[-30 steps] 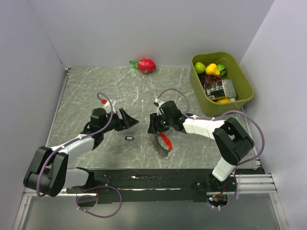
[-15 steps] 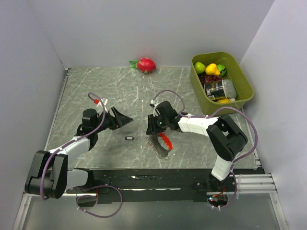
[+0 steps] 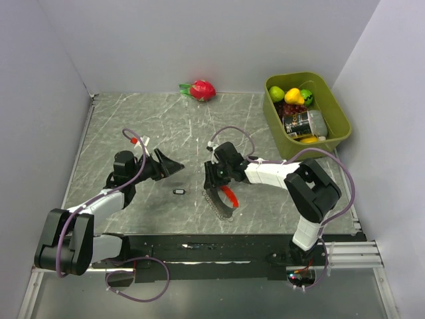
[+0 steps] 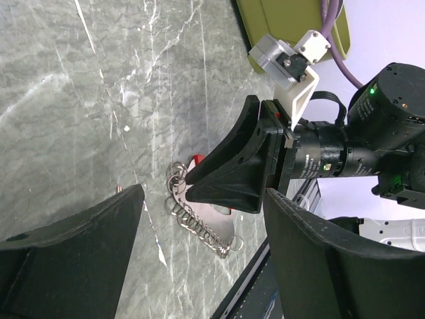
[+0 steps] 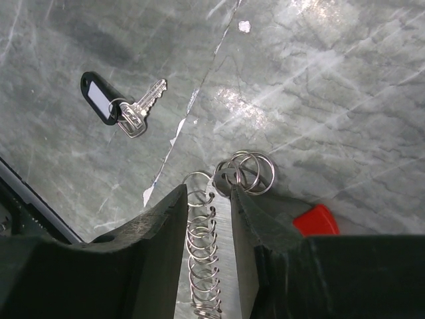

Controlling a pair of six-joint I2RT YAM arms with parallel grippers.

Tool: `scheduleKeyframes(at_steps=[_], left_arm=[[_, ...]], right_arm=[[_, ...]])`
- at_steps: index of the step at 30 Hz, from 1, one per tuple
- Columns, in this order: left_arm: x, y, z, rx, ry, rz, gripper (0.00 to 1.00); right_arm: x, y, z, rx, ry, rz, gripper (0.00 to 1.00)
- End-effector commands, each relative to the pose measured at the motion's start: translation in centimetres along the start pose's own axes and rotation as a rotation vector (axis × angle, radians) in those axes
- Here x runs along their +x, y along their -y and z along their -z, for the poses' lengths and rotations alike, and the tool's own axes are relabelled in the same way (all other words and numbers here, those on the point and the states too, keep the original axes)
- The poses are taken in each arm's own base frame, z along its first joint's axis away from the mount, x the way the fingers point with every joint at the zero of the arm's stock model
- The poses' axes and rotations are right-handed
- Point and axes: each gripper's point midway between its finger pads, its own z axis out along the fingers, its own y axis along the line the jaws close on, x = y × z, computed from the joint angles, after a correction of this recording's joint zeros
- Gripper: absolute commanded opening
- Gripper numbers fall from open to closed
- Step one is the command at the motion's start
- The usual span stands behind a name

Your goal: Put the keys on the keyring

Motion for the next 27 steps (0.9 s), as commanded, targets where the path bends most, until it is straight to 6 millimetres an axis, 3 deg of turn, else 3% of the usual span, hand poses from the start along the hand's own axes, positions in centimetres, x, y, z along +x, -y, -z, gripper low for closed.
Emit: scheduleKeyframes(at_steps=[1,5,6,9,12,18,25,26,27], left_arm=[[-0.9,1.0,0.0,0.038,0.017,-0.035,0.79],[-0.8,0.8,0.0,0.034,0.017,-0.043,0.79],[-0.8,0.8,0.0,0.032,0.016,-0.041,0.79],[-0.8,0.8,0.0,0.032,0.016,-0.045,0.79],[-0.7,0.8,0.1,0.03,0.021,-0.053,0.79],[-0.5,0.9,0.1,0.046,0.02,-0.061,0.79],[-0.3,0.8,0.2,0.051,0.015,-0.069,0.78],[-0.3,0.8,0.2,0.051,0.016,-0.072,0.78],[-0.3,0.8,0.2,0.052,0.014,-0.071,0.78]], right_arm=[[-1.0,-0.6,-0.3,0.008,0.016,0.036,0.39],[-1.1,-0.9,-0.2,-0.003,0.022,0.043,0.27],[-1.3,-0.9,-0.2,-0.004,0.024,0.044,0.19],[-1.5,-1.4,0.2,-0.019,0.031,0.054,0.07],[-1.8,-1.9,0.8,-0.044,0.047,0.071,0.0],[-2.0,-3.7,2.1,-0.139,0.086,0.097,0.0],[-1.8,-3.4,2.5,-0.144,0.102,0.079,0.0],[-2.0,-3.3,2.5,-0.14,0.107,0.085,0.01],[-2.1,-3.3,2.6,-0.134,0.115,0.087,0.08]])
